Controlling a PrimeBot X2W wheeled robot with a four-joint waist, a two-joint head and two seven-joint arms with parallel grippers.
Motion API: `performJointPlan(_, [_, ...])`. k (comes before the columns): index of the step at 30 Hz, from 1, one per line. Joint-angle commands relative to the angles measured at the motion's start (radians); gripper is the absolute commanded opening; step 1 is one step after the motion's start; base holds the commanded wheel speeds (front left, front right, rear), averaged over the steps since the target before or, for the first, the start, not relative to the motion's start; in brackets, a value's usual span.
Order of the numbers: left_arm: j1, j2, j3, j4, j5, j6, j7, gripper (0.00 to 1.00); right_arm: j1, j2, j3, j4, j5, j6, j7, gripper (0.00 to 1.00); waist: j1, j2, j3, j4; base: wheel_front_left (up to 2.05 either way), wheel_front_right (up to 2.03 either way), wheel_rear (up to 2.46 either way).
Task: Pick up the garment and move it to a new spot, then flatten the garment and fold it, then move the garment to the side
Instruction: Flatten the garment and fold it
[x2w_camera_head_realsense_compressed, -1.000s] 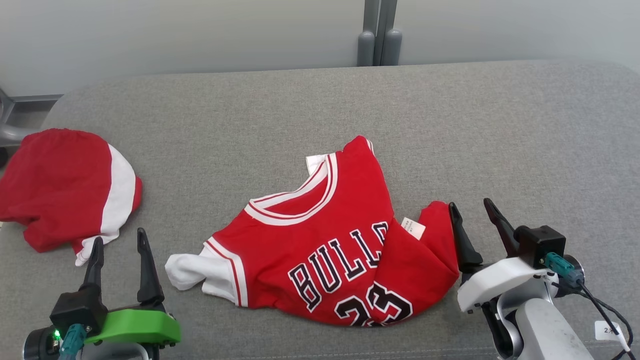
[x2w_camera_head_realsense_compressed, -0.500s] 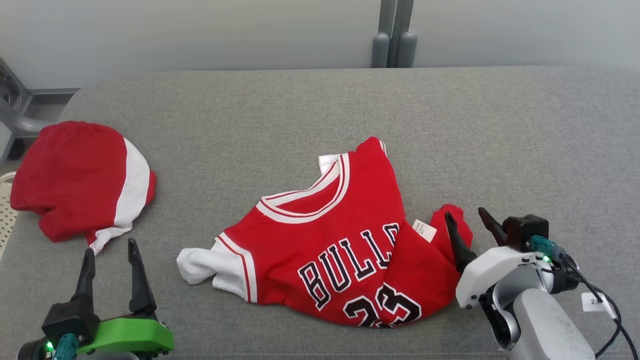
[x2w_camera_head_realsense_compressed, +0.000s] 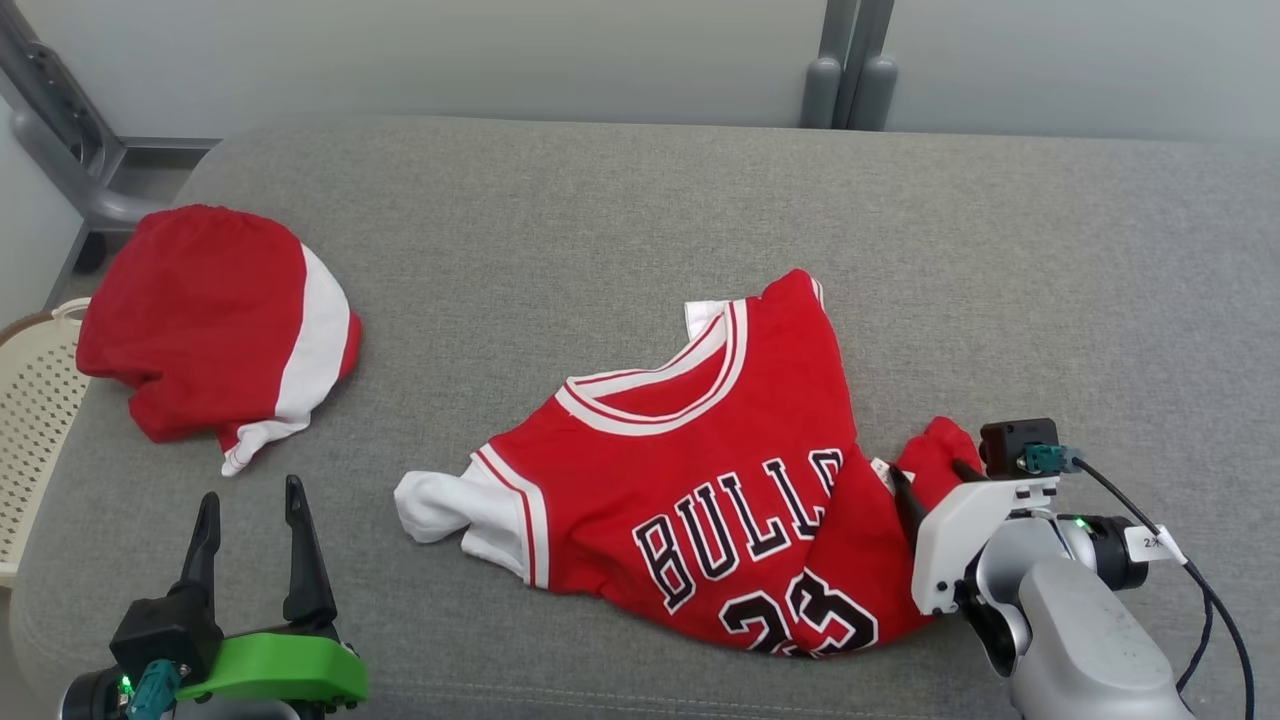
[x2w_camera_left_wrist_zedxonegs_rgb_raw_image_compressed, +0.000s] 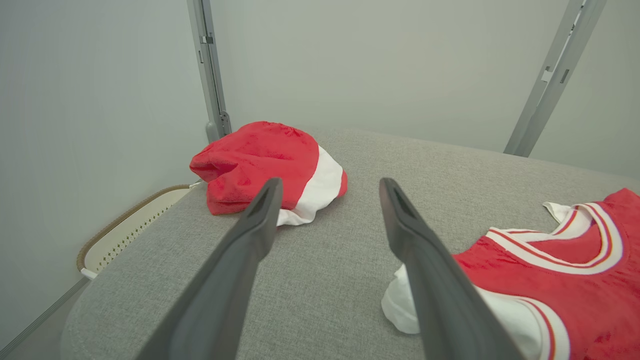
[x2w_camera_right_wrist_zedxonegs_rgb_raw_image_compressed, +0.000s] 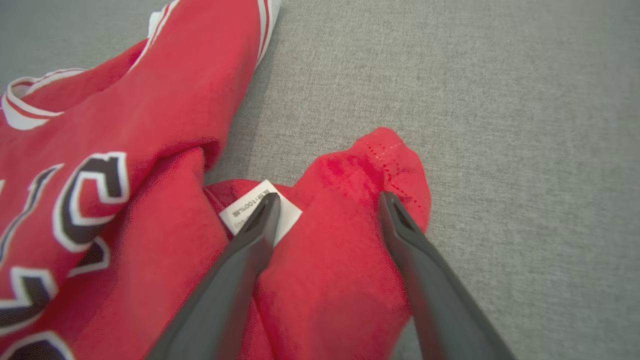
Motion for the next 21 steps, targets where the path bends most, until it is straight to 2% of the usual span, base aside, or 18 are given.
performJointPlan(1, [-0.011, -0.006, 0.006, 0.001, 0.01, -0.004, -0.001, 1.0, -0.012, -0.004, 0.0, 0.025, -0.003, 0.0, 0.008, 1.0, 0.0, 0.0, 0.002, 0.007, 0.0, 0.0, 0.0])
performJointPlan(5, [-0.014, -0.007, 0.011, 0.006, 0.013, -0.009, -0.001, 1.0, -0.028, -0.005, 0.002, 0.064, -0.008, 0.0, 0.007, 0.98, 0.0, 0.0, 0.001, 0.011, 0.0, 0.0, 0.0])
performJointPlan(6, [-0.014, -0.008, 0.013, 0.006, 0.012, -0.01, -0.001, 1.0, -0.031, -0.004, 0.004, 0.073, -0.008, 0.0, 0.002, 0.53, 0.0, 0.0, 0.001, 0.01, 0.0, 0.0, 0.0])
performJointPlan(7, [-0.014, -0.008, 0.015, 0.008, 0.012, -0.012, -0.001, 1.0, -0.033, -0.004, 0.007, 0.08, -0.01, 0.0, -0.003, 0.24, 0.0, 0.0, 0.001, 0.01, 0.0, 0.0, 0.0])
performJointPlan(8, [-0.013, -0.009, 0.017, 0.009, 0.013, -0.014, -0.001, 1.0, -0.036, -0.004, 0.01, 0.088, -0.011, 0.0, -0.01, 0.0, 0.0, 0.0, 0.001, 0.008, 0.0, 0.0, 0.0])
performJointPlan(14, [-0.014, -0.013, 0.022, 0.016, 0.018, -0.018, -0.001, 1.0, -0.068, -0.005, 0.024, 0.098, -0.003, 0.0, -0.071, 0.0, 0.0, 0.0, -0.006, -0.007, 0.0, 0.0, 0.0])
performJointPlan(21, [-0.011, -0.017, 0.021, 0.01, 0.017, -0.02, -0.001, 1.0, -0.146, -0.02, 0.03, 0.059, 0.058, 0.0, -0.179, 0.0, 0.0, 0.0, -0.01, -0.024, 0.0, 0.0, 0.0])
